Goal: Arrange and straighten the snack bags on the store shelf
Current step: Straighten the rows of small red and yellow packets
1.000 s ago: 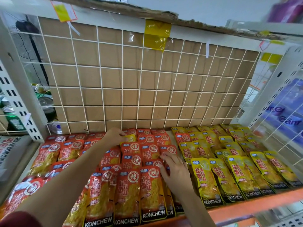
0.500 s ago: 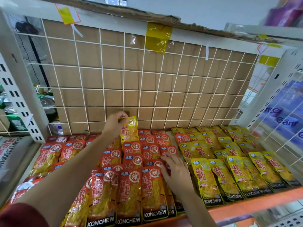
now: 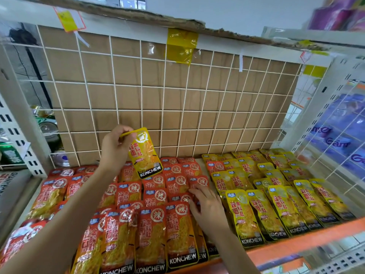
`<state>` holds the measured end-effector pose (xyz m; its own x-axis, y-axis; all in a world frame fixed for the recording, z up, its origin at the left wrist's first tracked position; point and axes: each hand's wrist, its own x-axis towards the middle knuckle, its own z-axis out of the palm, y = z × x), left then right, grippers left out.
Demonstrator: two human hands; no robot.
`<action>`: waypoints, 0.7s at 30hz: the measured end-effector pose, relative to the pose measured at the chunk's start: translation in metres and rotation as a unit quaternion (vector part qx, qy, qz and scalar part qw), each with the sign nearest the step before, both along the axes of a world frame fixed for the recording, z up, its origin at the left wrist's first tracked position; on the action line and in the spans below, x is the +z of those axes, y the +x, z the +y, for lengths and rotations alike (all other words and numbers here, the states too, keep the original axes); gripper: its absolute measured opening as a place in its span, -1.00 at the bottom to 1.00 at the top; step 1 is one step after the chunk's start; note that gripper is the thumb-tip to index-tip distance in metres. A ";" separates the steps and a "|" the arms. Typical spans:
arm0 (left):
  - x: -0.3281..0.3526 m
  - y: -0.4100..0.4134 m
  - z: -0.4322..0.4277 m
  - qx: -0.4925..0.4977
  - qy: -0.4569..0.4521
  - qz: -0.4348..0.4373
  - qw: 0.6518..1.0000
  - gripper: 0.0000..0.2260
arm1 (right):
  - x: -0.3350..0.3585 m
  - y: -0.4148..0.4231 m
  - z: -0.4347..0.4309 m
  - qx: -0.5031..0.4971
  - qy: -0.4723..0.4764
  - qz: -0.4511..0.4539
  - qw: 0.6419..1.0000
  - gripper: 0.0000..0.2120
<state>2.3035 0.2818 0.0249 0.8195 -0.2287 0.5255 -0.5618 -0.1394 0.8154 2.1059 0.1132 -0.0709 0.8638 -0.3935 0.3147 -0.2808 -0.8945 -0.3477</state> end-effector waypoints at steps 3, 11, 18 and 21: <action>0.002 -0.006 0.014 -0.047 0.000 0.033 0.998 -0.86 | 0.001 0.000 0.000 0.020 0.013 0.007 1.000 -0.58; 0.001 -0.034 0.021 -0.102 0.049 0.048 0.992 -0.83 | 0.028 -0.008 -0.009 0.086 0.067 -0.006 0.994 -0.51; -0.014 -0.051 -0.006 -0.121 0.068 0.064 0.988 -0.68 | 0.049 -0.049 -0.062 0.050 0.037 -0.088 0.994 -0.64; -0.016 -0.060 -0.030 -0.127 0.073 0.067 0.987 -0.81 | 0.048 -0.073 -0.094 0.011 0.043 -0.083 0.996 -0.64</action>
